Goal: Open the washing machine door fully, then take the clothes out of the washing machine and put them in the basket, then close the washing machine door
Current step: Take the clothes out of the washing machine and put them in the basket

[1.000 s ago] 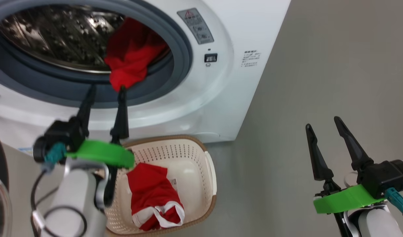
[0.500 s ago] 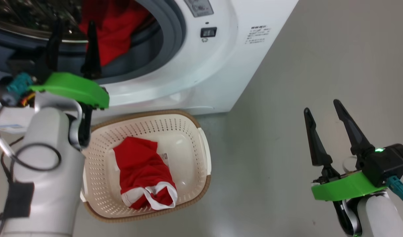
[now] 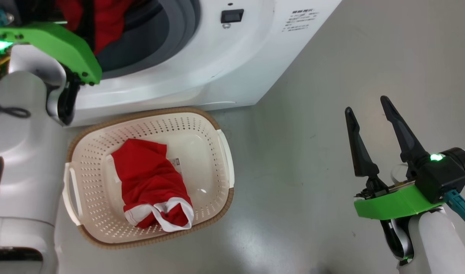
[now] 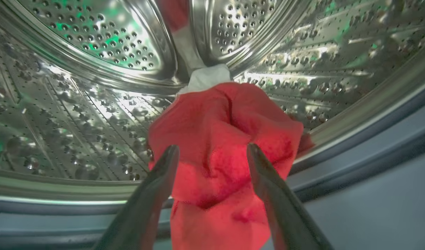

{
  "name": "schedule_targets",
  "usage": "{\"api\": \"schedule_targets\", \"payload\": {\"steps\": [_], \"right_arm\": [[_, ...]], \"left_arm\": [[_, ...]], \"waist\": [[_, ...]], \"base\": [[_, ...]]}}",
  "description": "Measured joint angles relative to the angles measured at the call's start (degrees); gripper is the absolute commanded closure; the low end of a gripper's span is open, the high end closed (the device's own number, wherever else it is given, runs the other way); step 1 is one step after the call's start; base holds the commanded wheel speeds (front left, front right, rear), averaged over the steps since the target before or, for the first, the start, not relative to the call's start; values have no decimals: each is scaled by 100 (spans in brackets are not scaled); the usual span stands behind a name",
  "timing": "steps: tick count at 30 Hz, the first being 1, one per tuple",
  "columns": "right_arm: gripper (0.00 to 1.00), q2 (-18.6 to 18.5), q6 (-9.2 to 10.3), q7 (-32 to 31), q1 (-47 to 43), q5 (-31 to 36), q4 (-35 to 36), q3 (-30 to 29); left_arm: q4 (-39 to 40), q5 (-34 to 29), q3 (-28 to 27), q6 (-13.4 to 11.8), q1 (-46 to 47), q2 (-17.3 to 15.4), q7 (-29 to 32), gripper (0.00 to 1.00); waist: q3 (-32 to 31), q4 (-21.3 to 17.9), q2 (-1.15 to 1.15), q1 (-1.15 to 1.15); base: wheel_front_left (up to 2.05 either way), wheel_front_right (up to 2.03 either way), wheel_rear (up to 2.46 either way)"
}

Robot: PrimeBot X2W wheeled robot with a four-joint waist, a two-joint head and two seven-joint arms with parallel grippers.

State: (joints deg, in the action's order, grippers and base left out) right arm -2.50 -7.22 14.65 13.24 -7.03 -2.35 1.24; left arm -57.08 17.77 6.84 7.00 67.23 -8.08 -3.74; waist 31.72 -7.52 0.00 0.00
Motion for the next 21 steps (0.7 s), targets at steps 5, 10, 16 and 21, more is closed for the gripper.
{"api": "schedule_targets", "payload": {"steps": [5, 10, 16, 21], "right_arm": [[0, -1, 0, 0, 67, -54, -16, 43], [0, -1, 0, 0, 121, -98, -24, 82], [0, -1, 0, 0, 161, -259, -47, 105], [0, -1, 0, 0, 173, -261, -65, 116]], "left_arm": [[-248, -32, 332, 9, 232, -135, 569, 0], [-471, -66, 502, 10, 371, -271, 1101, 0], [-675, -59, 527, 7, 443, -324, 1577, 0], [-735, -15, 527, 7, 457, -332, 1762, 0]], "waist": [[90, -54, 0, 0], [129, -107, 0, 0], [129, -144, 0, 0], [118, -168, 0, 0]], "base": [[0, 0, 0], [0, 0, 0], [0, 0, 0], [0, 0, 0]]}}
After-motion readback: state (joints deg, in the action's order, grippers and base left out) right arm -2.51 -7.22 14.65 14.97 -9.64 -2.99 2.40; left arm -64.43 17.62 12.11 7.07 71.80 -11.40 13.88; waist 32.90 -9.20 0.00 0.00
